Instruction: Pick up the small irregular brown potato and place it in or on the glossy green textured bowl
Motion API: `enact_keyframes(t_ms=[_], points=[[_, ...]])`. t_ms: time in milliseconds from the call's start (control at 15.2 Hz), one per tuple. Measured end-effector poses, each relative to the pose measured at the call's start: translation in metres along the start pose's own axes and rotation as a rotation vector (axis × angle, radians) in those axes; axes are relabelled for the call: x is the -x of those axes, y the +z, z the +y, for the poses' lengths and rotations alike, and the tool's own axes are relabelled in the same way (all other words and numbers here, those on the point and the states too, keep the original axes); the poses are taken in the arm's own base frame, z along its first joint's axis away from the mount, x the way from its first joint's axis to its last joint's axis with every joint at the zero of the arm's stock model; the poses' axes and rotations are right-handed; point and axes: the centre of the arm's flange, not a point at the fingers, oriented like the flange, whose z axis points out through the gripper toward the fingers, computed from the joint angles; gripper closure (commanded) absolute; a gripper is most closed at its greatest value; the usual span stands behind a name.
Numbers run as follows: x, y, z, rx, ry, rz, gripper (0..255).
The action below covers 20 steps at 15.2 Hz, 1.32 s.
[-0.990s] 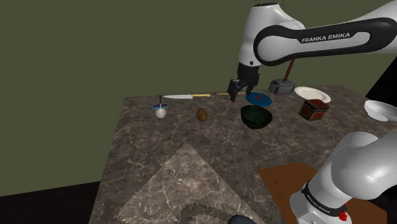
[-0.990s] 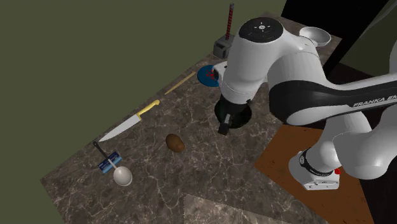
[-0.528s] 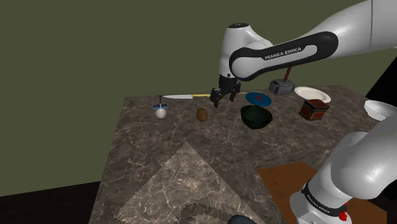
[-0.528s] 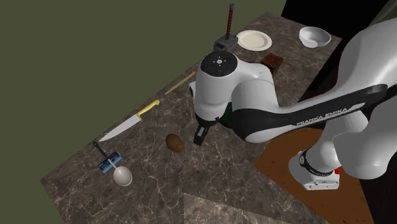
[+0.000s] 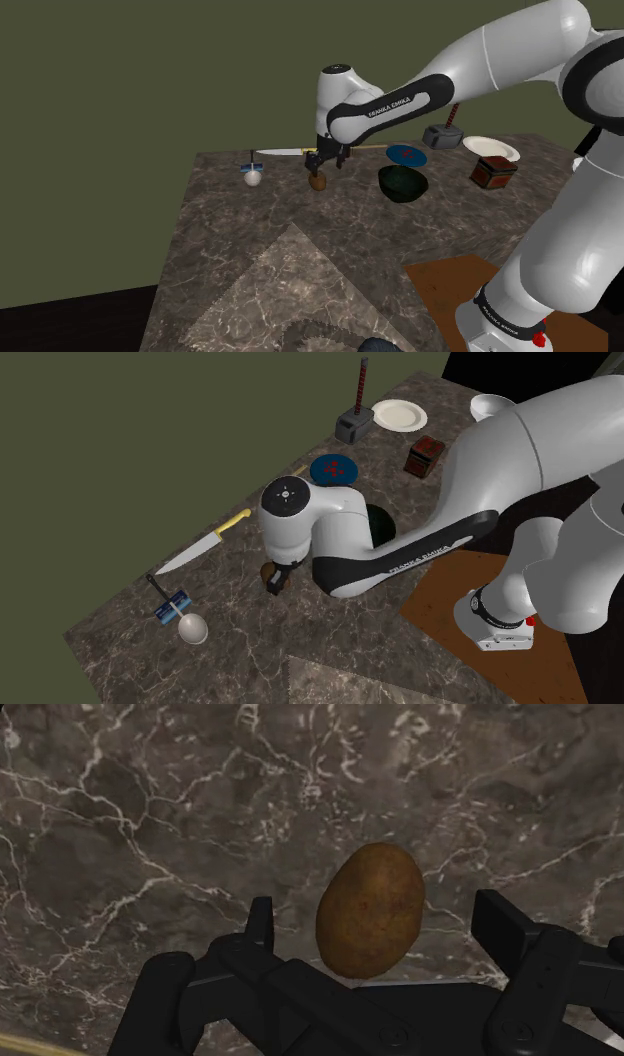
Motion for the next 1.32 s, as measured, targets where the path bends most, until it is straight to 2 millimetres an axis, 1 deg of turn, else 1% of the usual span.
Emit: enact_keyframes(t_ms=[66, 198, 396, 660, 1056, 1122, 1320], points=[[-0.008, 0.009, -0.007, 0.003, 0.008, 0.002, 0], [-0.014, 0.021, -0.013, 0.005, 0.015, 0.004, 0], [-0.019, 0.038, -0.013, 0.006, 0.018, 0.005, 0], [-0.019, 0.059, -0.014, 0.006, 0.018, 0.005, 0], [-0.018, 0.062, -0.014, 0.005, 0.018, 0.006, 0], [-0.018, 0.062, -0.014, 0.005, 0.018, 0.006, 255], [-0.018, 0.062, -0.014, 0.005, 0.018, 0.006, 255]])
